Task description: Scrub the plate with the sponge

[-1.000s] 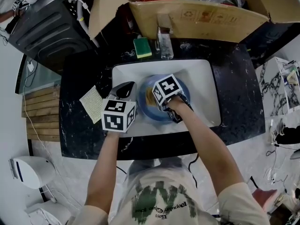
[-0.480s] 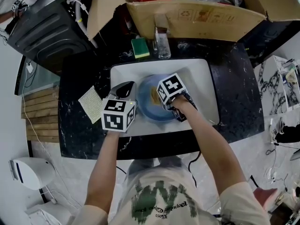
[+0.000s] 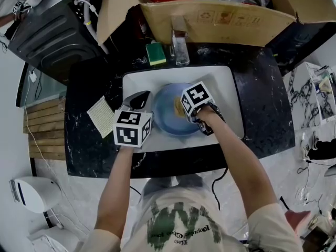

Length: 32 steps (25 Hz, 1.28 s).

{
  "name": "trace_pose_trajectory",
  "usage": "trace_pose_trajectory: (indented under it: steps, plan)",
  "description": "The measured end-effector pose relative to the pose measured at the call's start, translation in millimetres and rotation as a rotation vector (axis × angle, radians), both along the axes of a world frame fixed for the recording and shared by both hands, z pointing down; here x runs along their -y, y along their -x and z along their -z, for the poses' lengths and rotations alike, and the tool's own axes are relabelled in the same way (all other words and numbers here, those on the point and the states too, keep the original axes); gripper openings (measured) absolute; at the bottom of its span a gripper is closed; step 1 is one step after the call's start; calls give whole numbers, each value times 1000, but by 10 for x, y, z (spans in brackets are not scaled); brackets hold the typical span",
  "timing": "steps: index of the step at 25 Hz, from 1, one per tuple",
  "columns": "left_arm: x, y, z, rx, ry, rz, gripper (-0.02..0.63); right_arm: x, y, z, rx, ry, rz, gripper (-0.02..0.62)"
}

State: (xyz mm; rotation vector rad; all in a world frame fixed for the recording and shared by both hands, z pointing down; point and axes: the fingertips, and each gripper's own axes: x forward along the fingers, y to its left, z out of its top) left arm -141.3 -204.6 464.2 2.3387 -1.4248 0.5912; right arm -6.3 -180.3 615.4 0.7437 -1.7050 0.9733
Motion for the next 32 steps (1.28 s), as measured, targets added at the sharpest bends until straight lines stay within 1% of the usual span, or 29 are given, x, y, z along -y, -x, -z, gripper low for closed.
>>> trace_pose_trajectory:
  steps: [7,14,20,25,32]
  plan:
    - [-11,-7,-3,3,1,-1,3,28,-202,-12,-37,-1,-9,62]
    - [-16,-20,-5,3,0,-5,3,55,-406,-13,-107,-17,6,63]
    - [-14,-23,-6,4,1,-7,3,74,-513,-5,-147,-22,17,61]
    - [-17,-17,-8,5,1,-6,3,125,-594,21,-190,-46,34,63]
    - [-13,3,-6,3,1,-1,3,137,-606,20,-200,-54,38,61]
